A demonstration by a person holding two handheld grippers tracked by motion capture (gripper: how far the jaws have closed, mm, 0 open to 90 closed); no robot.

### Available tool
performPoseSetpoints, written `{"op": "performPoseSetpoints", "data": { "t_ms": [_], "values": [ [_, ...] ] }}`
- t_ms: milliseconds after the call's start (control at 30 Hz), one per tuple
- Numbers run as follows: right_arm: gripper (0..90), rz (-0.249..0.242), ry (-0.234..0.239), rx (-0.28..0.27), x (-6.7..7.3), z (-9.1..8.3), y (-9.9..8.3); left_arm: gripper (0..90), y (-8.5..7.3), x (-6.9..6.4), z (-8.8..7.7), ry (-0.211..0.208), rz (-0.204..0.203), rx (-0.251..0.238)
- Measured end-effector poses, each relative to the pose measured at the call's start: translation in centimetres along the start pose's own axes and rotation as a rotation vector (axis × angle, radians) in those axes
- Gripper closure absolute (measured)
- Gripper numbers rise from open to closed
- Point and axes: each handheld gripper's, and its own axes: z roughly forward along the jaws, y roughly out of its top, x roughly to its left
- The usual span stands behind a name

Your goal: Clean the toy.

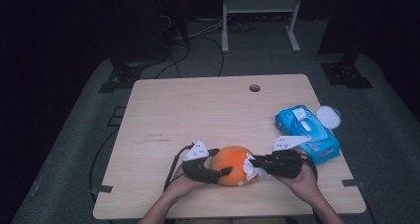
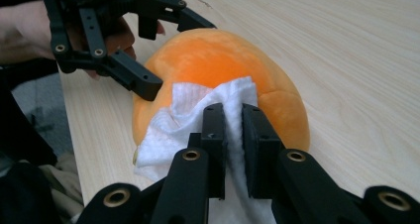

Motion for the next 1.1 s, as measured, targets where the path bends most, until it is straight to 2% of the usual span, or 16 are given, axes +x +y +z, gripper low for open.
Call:
{"op": "performPoseSetpoints", "data": {
  "t_ms": [67, 133, 267, 333, 400, 467, 500, 633, 667, 733, 800, 900, 967, 1033, 1067, 1100],
  "values": [
    [80.1, 0.003, 0.0, 0.006, -0.1, 0.2, -0.1, 20.4, 0.0, -0.1, -0.1, -0.002, 0.0, 0.003],
    [80.1, 0.03, 0.006, 0.004, -0.7, 0.3, -0.4, 20.5, 0.1, -0.3, -0.1, -0.016, 0.014, 0.006],
    [79.8, 0.074, -0.03, 0.023, -2.1, 0.4, -1.0, 19.9, 0.4, -0.9, -0.3, -0.085, 0.083, 0.024],
    [79.8, 0.088, -0.032, 0.026, -2.6, 0.4, -1.2, 19.0, 0.6, -0.7, -0.6, -0.129, 0.098, 0.031],
    [79.9, 0.094, -0.029, 0.028, -2.7, 0.4, -1.2, 18.1, 0.8, -0.3, -0.8, -0.113, 0.077, 0.023],
    [79.9, 0.086, -0.023, 0.023, -2.5, 0.3, -1.0, 11.2, 0.9, 0.1, -0.6, -0.087, 0.013, 0.021],
    [79.9, 0.078, -0.021, 0.022, -2.2, 0.2, -0.8, 8.4, 0.9, 0.1, -0.3, -0.081, -0.002, 0.032],
    [80.1, 0.042, -0.035, -0.013, -1.2, 0.2, -0.1, 6.9, 0.6, -0.5, 0.7, -0.077, -0.002, 0.054],
    [80.1, 0.045, -0.034, -0.027, -1.1, 0.2, 0.0, 10.5, 0.6, -0.7, 0.8, -0.074, 0.007, 0.056],
    [80.5, 0.059, -0.022, -0.04, -1.2, 0.4, 0.3, 25.3, 1.1, -1.2, 0.6, -0.048, 0.041, 0.059],
    [81.4, 0.074, -0.017, -0.057, -1.4, 0.4, 0.5, 32.2, 1.8, -1.7, 0.1, -0.023, 0.091, -0.018],
    [81.7, 0.057, -0.041, -0.116, -1.0, -0.7, 1.0, 32.3, 2.3, -2.1, -0.4, 0.007, 0.181, -0.113],
    [81.7, 0.062, -0.046, -0.14, -1.0, -1.2, 1.1, 29.5, 1.9, -2.0, 0.1, 0.015, 0.217, -0.096],
    [81.7, 0.076, -0.042, -0.128, -1.3, -0.9, 0.8, 26.1, 1.0, -1.9, 1.1, -0.019, 0.238, -0.006],
    [81.4, 0.073, -0.048, -0.098, -1.5, -0.4, 0.6, 22.8, 0.3, -1.9, 1.4, -0.058, 0.249, 0.013],
    [81.2, 0.056, -0.071, -0.054, -1.6, 0.2, 0.3, 21.4, 0.0, -1.8, 1.4, -0.068, 0.262, 0.004]
  ]
}}
